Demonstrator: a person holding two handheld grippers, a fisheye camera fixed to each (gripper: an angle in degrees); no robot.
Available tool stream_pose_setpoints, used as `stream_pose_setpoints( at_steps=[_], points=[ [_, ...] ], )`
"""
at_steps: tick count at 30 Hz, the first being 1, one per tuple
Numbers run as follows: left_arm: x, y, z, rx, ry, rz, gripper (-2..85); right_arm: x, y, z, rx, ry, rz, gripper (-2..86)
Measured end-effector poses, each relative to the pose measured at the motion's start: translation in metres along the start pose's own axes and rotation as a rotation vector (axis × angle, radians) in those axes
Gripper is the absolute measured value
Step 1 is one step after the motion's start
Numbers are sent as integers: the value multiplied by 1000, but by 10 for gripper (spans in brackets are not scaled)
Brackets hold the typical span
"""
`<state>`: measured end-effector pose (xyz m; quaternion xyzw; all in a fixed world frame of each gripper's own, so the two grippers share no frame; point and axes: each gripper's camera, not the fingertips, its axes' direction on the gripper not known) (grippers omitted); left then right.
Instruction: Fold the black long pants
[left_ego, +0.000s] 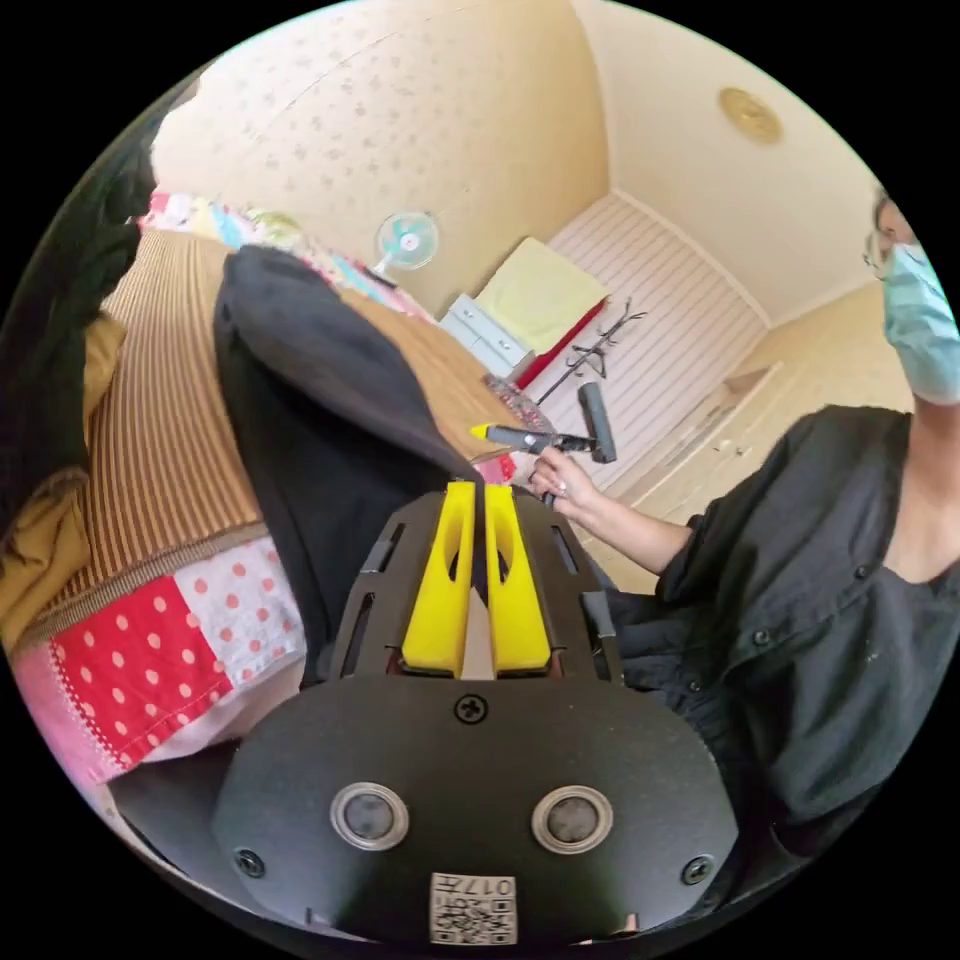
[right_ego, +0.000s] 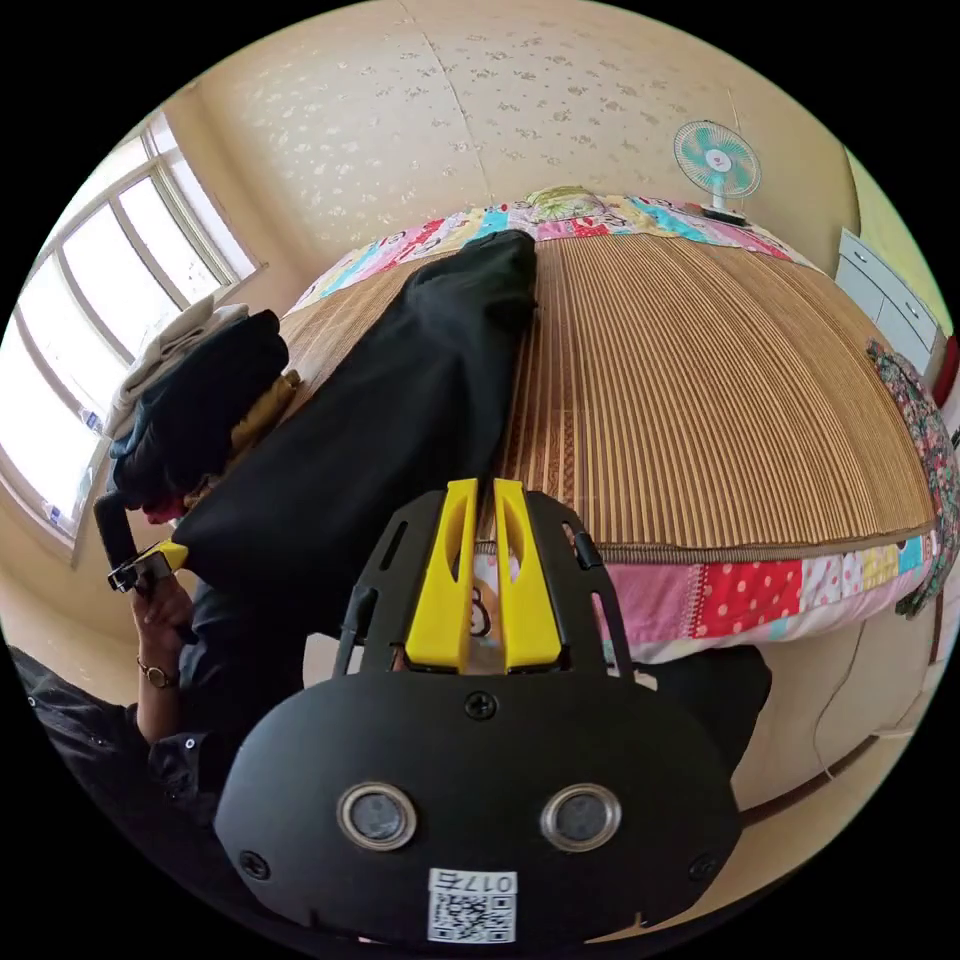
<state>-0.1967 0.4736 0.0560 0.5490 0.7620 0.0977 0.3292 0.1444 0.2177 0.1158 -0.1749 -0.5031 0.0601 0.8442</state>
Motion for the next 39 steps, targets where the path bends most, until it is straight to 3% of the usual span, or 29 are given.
stream_pose_setpoints(
  at_steps=[2,6,10,14,21,26,28,30,33,36,39],
  points=[
    [10,-1,-18,-26,-55,-20,2,2,14,-14,7,-76,17,29],
    [-60,26,-14,-291,-263,-417,29,2,32,-13,-56,-149,0,44],
    [-90,58,-7,-204,-312,-577,58,-1,39,-10,-98,-221,-6,67],
    [-90,46,12,-145,-389,-551,84,-15,45,-15,-92,-248,-56,78],
    [-123,28,89,-271,-538,-470,79,-36,61,-30,-72,-186,-161,46],
    [-105,44,97,-312,-401,-411,37,-31,71,-95,62,-303,-326,29],
    [-110,61,106,-377,-370,-464,35,-16,68,-114,-10,-425,-408,29],
    [-114,73,113,-411,-425,-520,35,-10,63,-108,-172,-401,-444,34],
    [-107,74,99,-277,-435,-523,45,2,56,-110,-165,-298,-310,56],
    [-106,57,77,-103,-373,-499,89,25,48,-126,-34,-375,-180,72],
    [-118,32,94,-142,-392,-459,101,37,39,-118,-57,-405,-145,90]
  ],
)
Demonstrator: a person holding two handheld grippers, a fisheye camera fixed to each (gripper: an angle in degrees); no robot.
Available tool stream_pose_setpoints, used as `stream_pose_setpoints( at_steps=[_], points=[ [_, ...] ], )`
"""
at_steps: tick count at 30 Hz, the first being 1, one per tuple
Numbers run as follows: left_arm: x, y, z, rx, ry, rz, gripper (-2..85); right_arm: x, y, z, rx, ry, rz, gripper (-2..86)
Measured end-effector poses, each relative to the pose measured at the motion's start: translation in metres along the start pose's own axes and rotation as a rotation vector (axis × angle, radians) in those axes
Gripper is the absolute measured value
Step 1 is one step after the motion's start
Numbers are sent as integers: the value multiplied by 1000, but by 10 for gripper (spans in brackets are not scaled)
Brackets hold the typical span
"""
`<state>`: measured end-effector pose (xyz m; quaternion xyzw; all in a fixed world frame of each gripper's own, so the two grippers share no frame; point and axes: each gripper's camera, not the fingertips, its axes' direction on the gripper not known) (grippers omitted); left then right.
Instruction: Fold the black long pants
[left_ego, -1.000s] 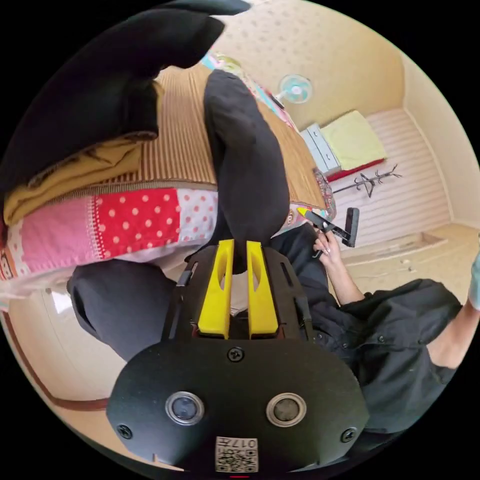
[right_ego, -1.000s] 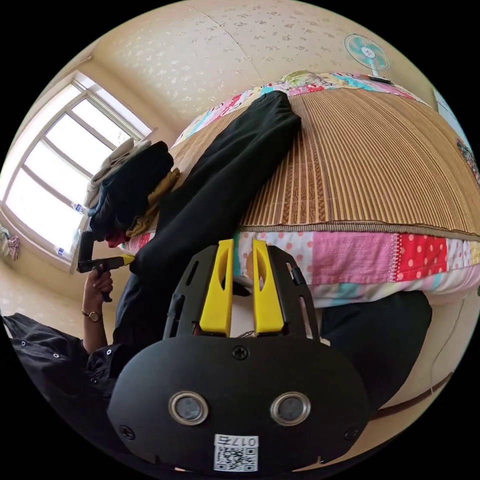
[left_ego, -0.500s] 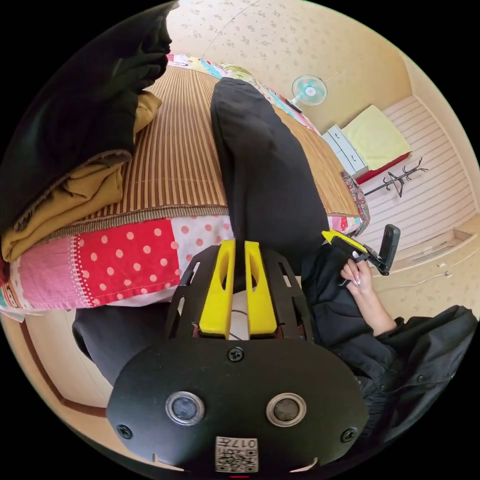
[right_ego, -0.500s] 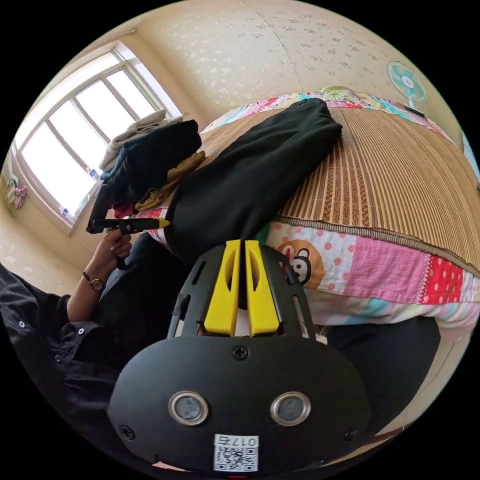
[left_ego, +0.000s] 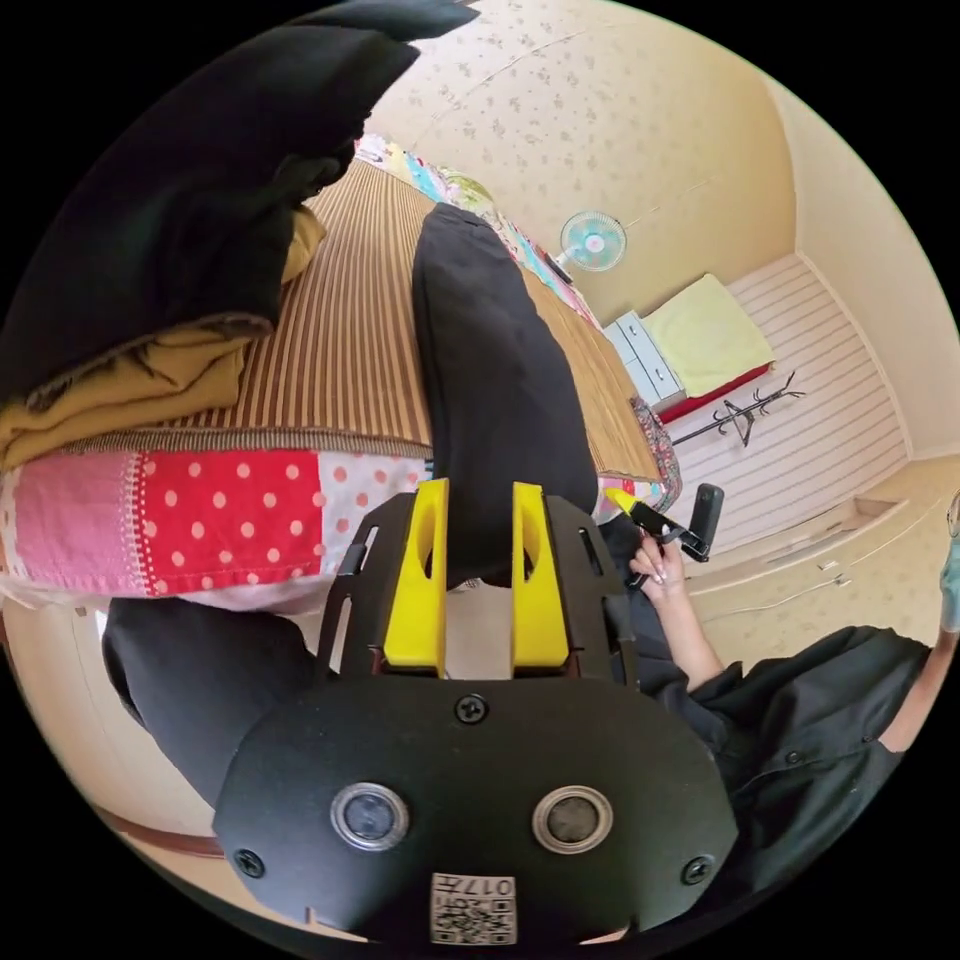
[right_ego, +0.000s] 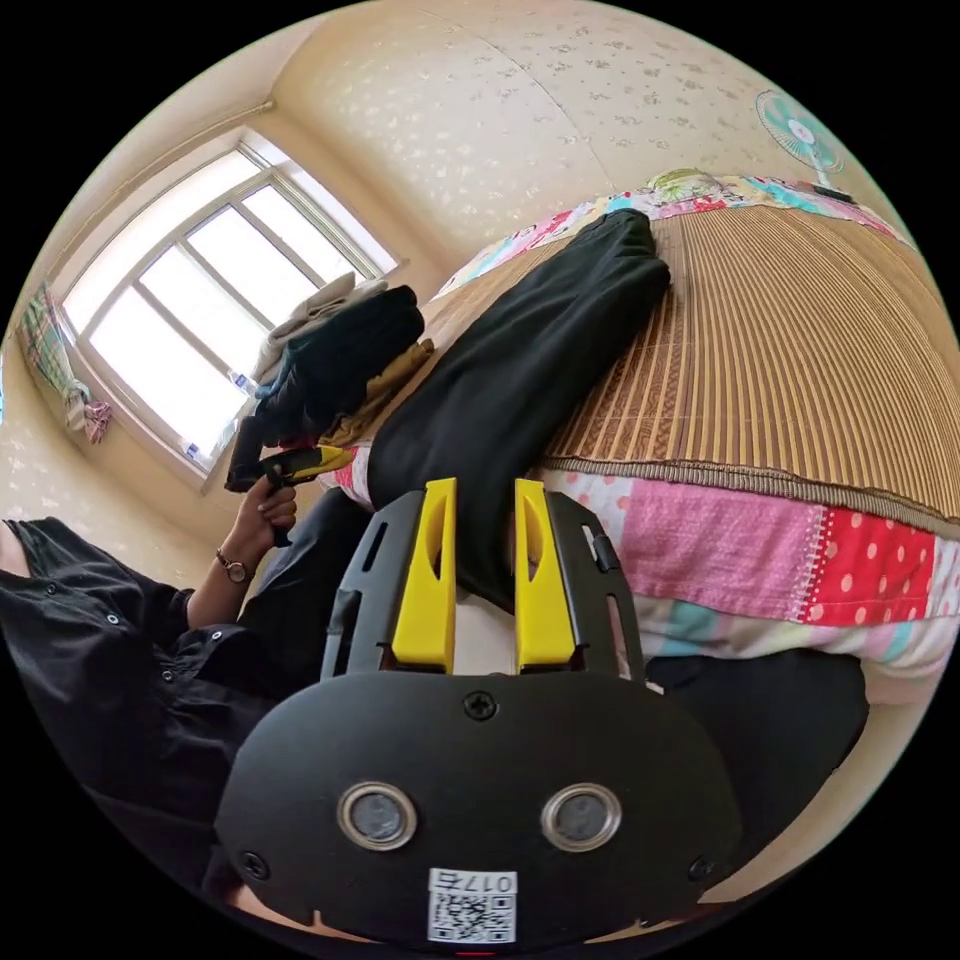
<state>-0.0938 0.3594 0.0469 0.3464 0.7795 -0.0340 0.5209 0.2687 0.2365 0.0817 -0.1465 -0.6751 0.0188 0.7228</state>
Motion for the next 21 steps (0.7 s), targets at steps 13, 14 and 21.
stream_pose_setpoints(
  at_steps=[13,14,21],
  points=[
    [27,23,72,-354,-130,83,20,-19,-4,-33,-29,-185,-181,35],
    [28,24,76,-388,-131,86,15,-17,-4,-37,-16,-182,-164,35],
    [-1,21,15,-103,19,-5,74,11,-10,-64,101,-25,71,76]
  ],
)
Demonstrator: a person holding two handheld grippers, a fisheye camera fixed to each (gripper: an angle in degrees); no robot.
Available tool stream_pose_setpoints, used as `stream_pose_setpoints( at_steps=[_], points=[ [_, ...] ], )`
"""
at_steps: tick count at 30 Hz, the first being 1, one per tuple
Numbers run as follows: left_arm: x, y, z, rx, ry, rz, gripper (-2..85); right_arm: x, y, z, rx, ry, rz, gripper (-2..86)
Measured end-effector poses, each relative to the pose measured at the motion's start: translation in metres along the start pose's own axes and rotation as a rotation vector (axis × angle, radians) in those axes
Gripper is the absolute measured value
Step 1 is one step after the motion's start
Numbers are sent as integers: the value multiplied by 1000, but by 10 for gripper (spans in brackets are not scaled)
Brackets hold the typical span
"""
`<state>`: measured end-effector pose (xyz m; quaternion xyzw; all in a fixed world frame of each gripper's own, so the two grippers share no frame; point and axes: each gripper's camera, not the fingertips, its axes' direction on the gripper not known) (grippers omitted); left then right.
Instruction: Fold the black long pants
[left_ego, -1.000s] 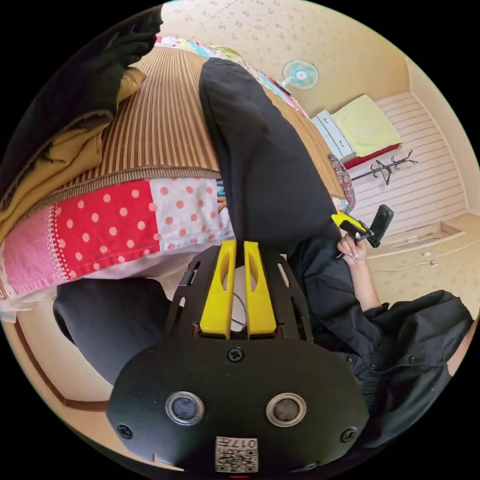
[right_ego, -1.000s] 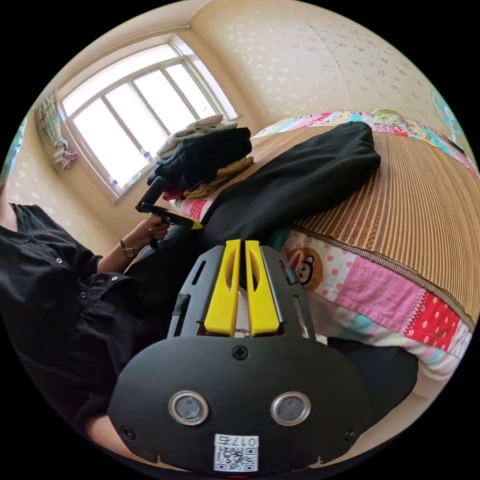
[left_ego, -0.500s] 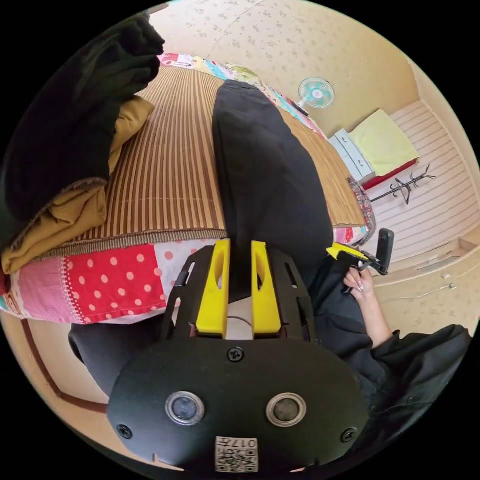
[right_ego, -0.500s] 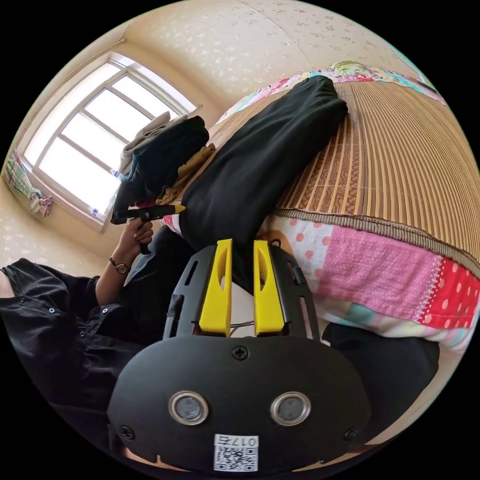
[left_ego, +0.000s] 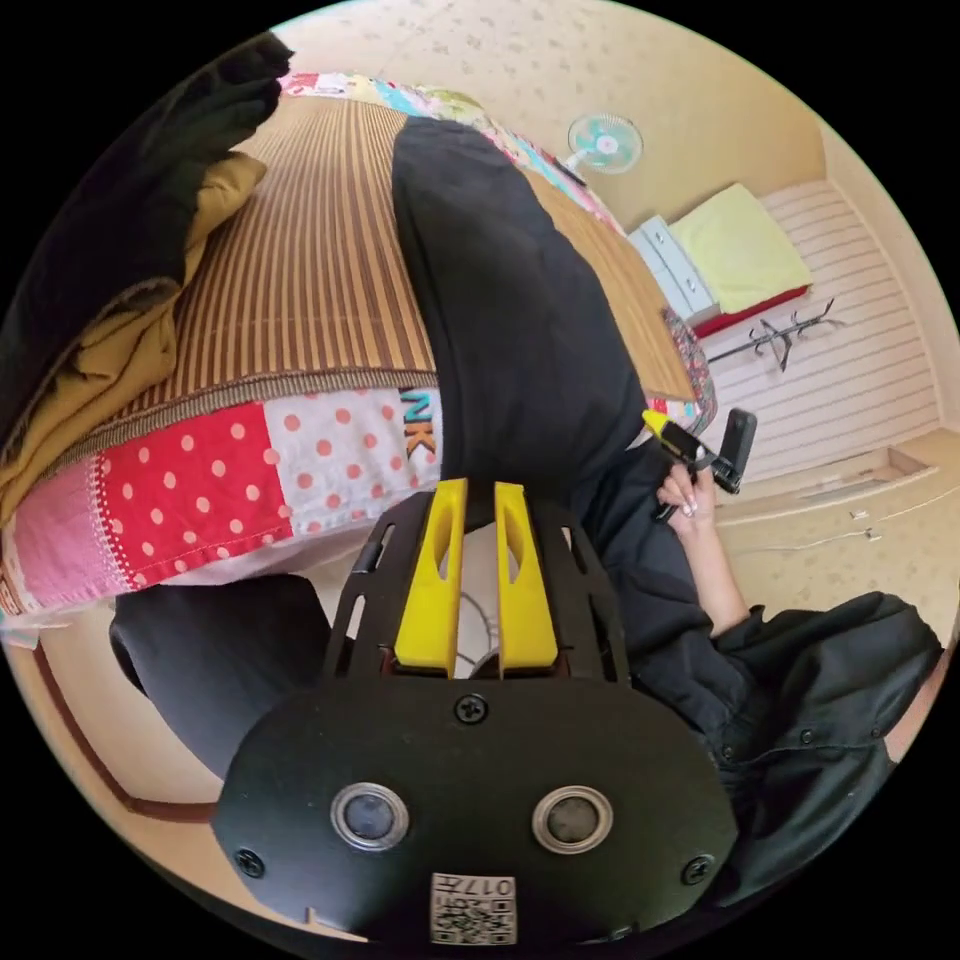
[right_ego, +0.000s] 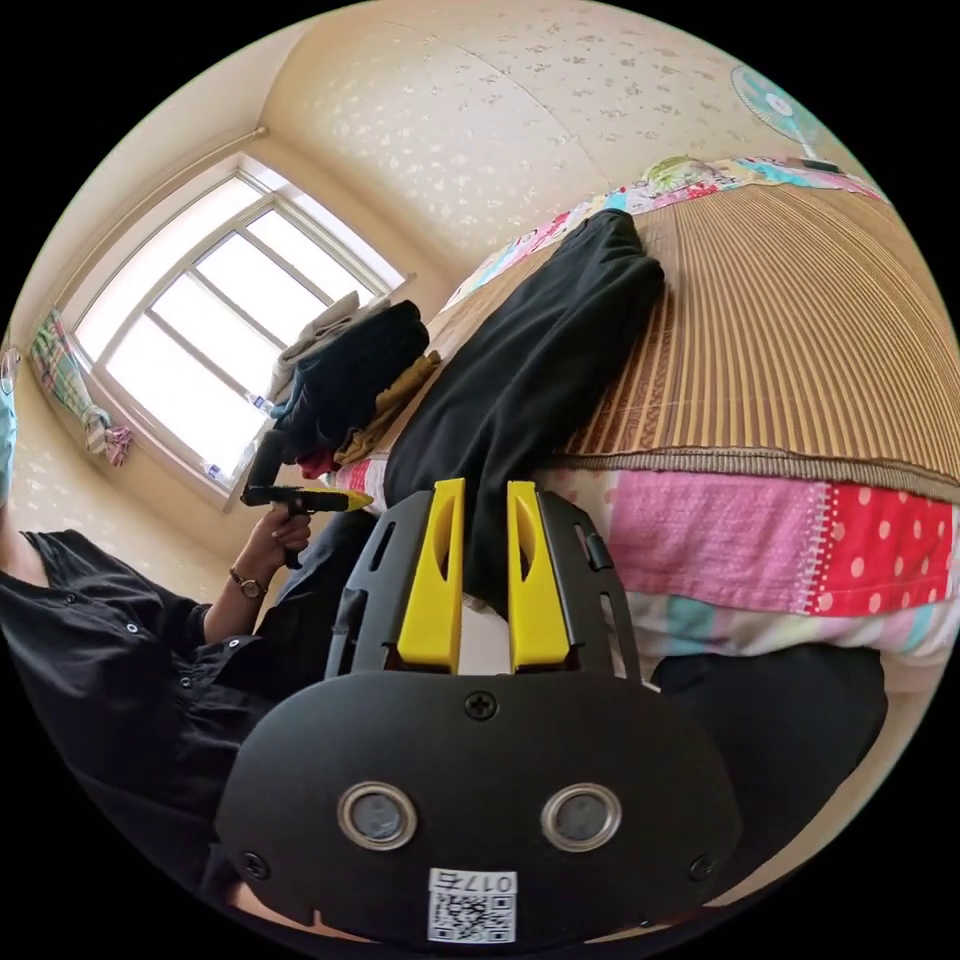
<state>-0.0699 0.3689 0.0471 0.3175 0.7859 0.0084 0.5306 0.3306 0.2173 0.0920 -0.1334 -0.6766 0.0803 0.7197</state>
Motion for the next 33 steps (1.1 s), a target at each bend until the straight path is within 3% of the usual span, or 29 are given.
stream_pose_setpoints(
  at_steps=[3,7,13,18,23,27,33],
  points=[
    [-16,-16,-15,77,60,-33,99,16,0,-12,55,-50,76,87],
    [-6,-30,1,40,9,-31,102,29,-7,-4,12,-151,116,85],
    [18,-10,5,102,-155,-32,66,13,-17,17,-97,-83,65,75],
    [32,-3,1,119,-204,-37,46,2,-18,18,-76,-35,22,63],
    [22,3,-8,125,-131,-27,14,-8,-14,14,-21,-38,-27,39],
    [9,4,-46,185,33,-41,1,-21,-13,11,11,-17,-92,28],
    [-1,14,-105,344,238,24,-5,-28,-14,13,27,-248,-194,24]
  ],
)
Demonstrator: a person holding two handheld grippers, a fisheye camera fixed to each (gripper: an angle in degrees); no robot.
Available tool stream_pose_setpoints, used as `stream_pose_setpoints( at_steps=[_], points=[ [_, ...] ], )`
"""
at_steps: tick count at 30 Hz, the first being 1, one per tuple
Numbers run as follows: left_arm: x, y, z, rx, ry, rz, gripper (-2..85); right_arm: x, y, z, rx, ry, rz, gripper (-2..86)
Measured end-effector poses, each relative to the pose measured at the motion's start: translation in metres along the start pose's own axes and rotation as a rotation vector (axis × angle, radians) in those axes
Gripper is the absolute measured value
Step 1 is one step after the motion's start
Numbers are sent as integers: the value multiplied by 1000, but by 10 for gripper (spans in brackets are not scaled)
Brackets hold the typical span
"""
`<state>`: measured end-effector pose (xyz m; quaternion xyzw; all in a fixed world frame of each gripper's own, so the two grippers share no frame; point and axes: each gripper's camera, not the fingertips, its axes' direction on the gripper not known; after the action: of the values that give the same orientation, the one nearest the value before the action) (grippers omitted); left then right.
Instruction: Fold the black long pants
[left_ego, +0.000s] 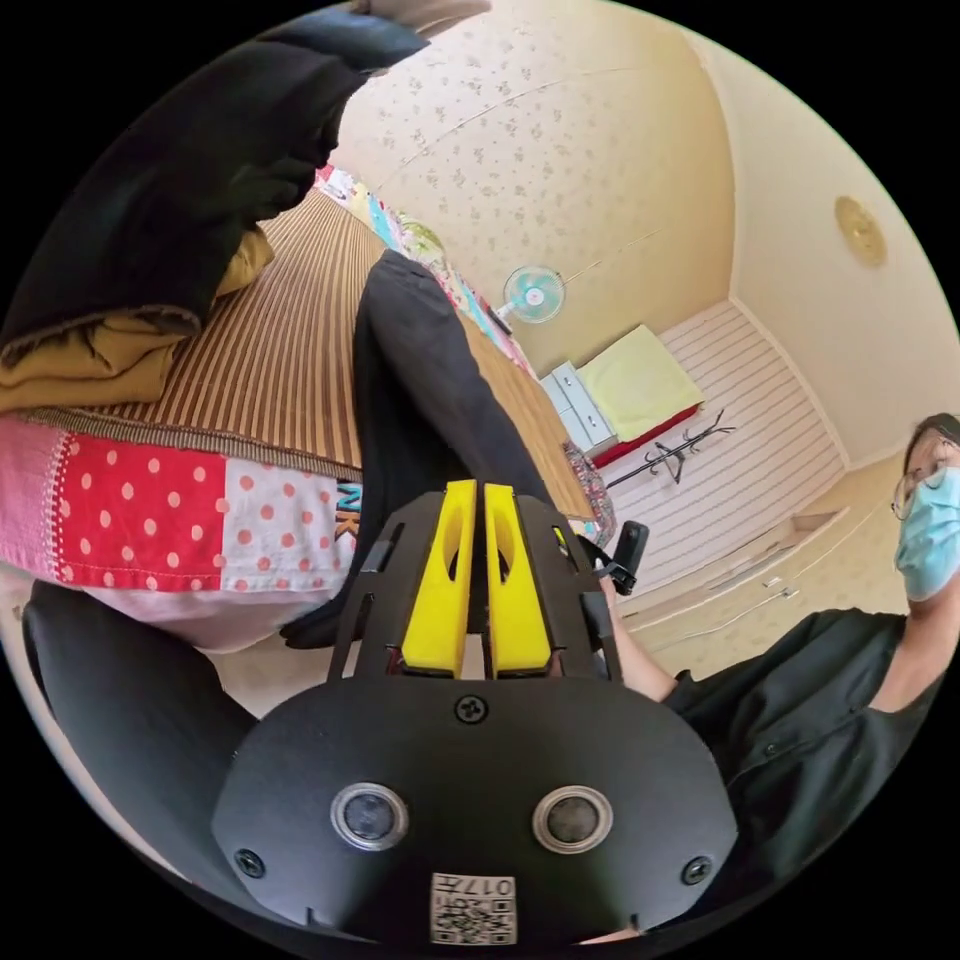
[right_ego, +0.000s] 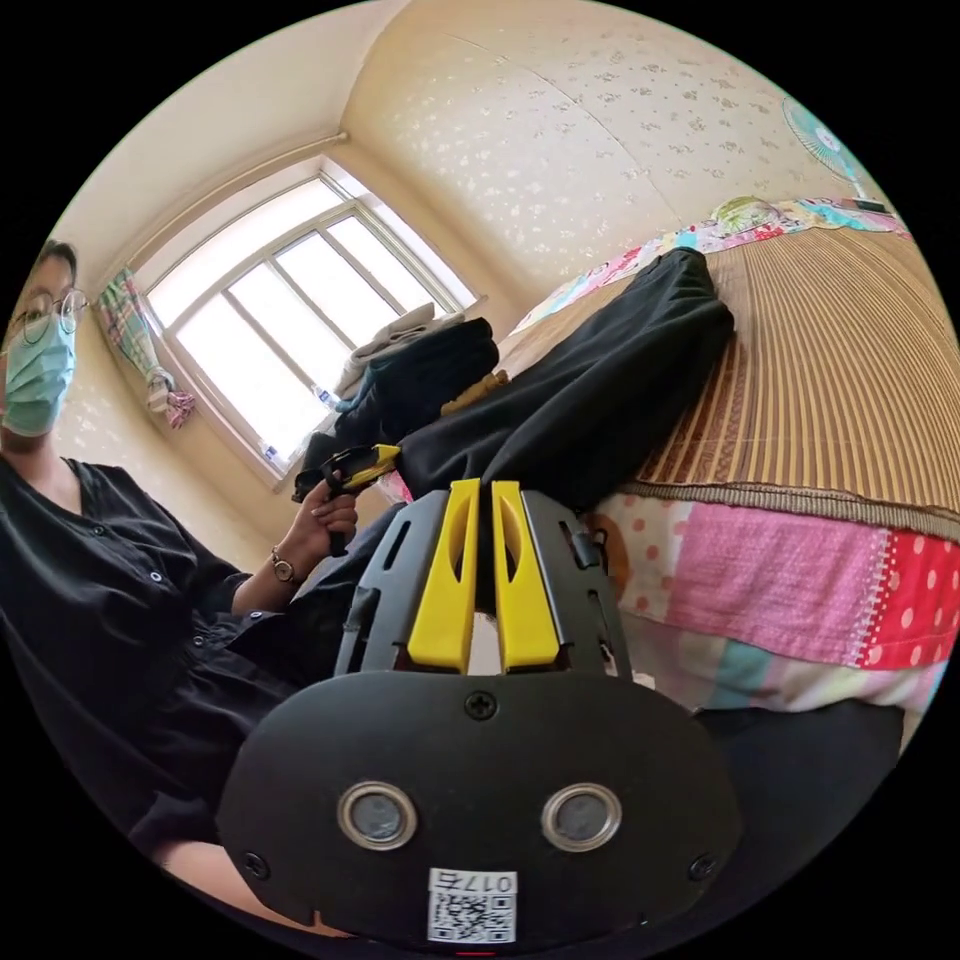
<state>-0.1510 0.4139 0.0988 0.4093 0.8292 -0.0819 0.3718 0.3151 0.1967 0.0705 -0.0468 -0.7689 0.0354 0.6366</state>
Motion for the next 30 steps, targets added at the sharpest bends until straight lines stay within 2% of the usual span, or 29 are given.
stream_pose_setpoints(
  at_steps=[2,4,7,9,13,17,22,27,30],
  points=[
    [-11,0,-2,-19,-75,-29,-5,6,-2,6,-36,49,39,23],
    [-37,5,10,-91,-212,-156,-3,12,-7,24,-128,163,90,23],
    [-57,13,24,-99,-243,-226,3,6,-15,57,-281,294,44,24],
    [-60,9,24,-96,-229,-247,9,7,-17,60,-287,309,33,28],
    [-52,0,15,-56,-195,-191,54,25,-21,41,-195,202,102,49],
    [-55,-11,0,24,-90,-164,81,40,-21,17,-64,210,169,85],
    [-69,-49,36,-116,-17,-153,124,68,-24,8,-18,150,261,121],
    [-60,-68,62,-211,-94,-96,95,90,-33,14,-40,52,287,128],
    [-64,-71,72,-228,-59,-109,95,106,-44,20,-63,-12,297,124]
  ],
)
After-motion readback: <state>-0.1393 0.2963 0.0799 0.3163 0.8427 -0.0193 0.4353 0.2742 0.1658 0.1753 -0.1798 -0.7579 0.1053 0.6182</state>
